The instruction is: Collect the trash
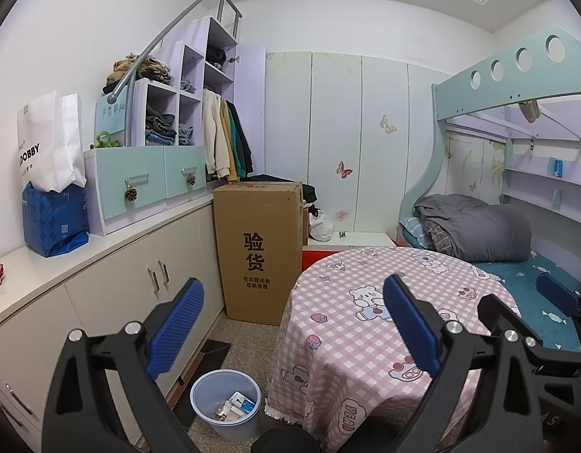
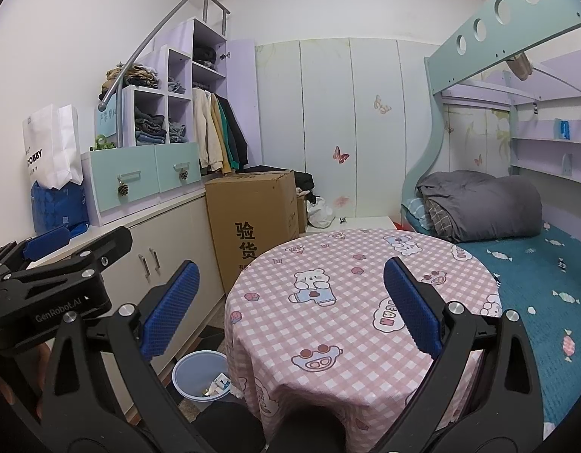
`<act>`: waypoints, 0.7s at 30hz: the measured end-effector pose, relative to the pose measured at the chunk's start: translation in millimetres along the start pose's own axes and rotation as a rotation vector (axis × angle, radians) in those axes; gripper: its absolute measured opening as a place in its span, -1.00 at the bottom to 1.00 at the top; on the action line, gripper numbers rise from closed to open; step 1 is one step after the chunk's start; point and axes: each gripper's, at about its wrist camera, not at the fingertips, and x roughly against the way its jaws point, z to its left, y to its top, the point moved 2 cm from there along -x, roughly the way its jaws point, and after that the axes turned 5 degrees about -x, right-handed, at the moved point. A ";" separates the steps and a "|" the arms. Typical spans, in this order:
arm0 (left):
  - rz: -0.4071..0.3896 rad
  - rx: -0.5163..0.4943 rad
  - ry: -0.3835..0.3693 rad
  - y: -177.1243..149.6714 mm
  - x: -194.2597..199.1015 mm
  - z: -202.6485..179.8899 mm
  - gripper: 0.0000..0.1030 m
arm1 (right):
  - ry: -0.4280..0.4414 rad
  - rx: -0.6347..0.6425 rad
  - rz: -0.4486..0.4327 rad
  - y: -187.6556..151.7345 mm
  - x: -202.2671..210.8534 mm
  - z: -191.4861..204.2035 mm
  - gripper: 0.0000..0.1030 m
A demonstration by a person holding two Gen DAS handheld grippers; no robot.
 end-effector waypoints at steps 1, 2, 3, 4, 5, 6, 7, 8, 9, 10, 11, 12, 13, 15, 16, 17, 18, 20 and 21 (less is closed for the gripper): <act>0.001 0.001 0.000 -0.9 -0.4 0.1 0.82 | 0.000 0.000 0.000 0.0 0.0 0.2 0.86; 0.002 0.001 0.001 -1.3 -0.9 0.0 0.82 | 0.001 0.000 0.000 -0.6 -0.3 0.2 0.87; 0.002 0.001 0.001 -1.3 -0.9 -0.1 0.82 | 0.001 0.000 0.000 -0.7 -0.2 0.2 0.86; 0.002 0.001 0.000 -1.3 -0.9 0.0 0.82 | 0.001 0.001 0.001 -0.6 -0.4 0.4 0.86; 0.002 0.000 0.000 -1.9 -0.9 0.1 0.82 | 0.002 0.001 0.002 -0.8 -0.6 0.3 0.87; 0.002 0.000 -0.001 -2.4 -0.8 -0.1 0.82 | 0.001 0.000 0.001 -1.8 -0.5 0.2 0.87; 0.001 -0.001 0.000 -2.9 -0.7 -0.2 0.82 | 0.002 0.000 0.001 -1.9 -0.5 0.1 0.86; 0.001 -0.002 0.001 -3.4 -0.6 -0.2 0.82 | 0.002 0.001 0.002 -1.9 -0.6 0.0 0.87; 0.001 -0.002 0.000 -3.5 -0.5 -0.2 0.82 | 0.002 0.001 0.003 -2.1 -0.6 0.1 0.86; 0.001 0.000 0.000 -3.0 -0.6 -0.4 0.82 | 0.001 0.001 0.002 -2.0 -0.4 0.3 0.86; 0.002 0.000 0.001 -3.0 -0.6 -0.4 0.82 | 0.002 0.001 0.001 -2.2 -0.5 0.2 0.86; 0.001 -0.001 0.000 -3.2 -0.4 -0.4 0.82 | 0.002 0.000 0.002 -2.0 -0.6 0.2 0.86; 0.001 0.000 0.000 -3.0 -0.5 -0.4 0.82 | 0.003 0.000 0.002 -2.0 -0.5 0.2 0.87; 0.001 0.000 0.000 -3.1 -0.5 -0.3 0.82 | 0.002 0.000 0.001 -2.1 -0.4 0.3 0.87; 0.001 0.000 -0.001 -3.1 -0.5 -0.3 0.82 | 0.002 0.001 0.001 -1.9 -0.4 0.3 0.87; 0.001 0.000 -0.001 -3.7 -0.4 -0.3 0.82 | 0.002 0.001 0.001 -2.5 -0.5 0.3 0.87; 0.001 -0.001 0.000 -3.2 -0.4 -0.4 0.82 | 0.003 0.001 0.001 -2.8 -0.4 0.5 0.87; 0.002 0.000 0.000 -3.2 -0.6 -0.3 0.82 | 0.002 0.001 0.002 -2.9 -0.5 0.6 0.87; 0.002 0.000 0.000 -3.8 -0.6 -0.3 0.82 | 0.002 0.001 0.002 -3.0 -0.5 0.7 0.87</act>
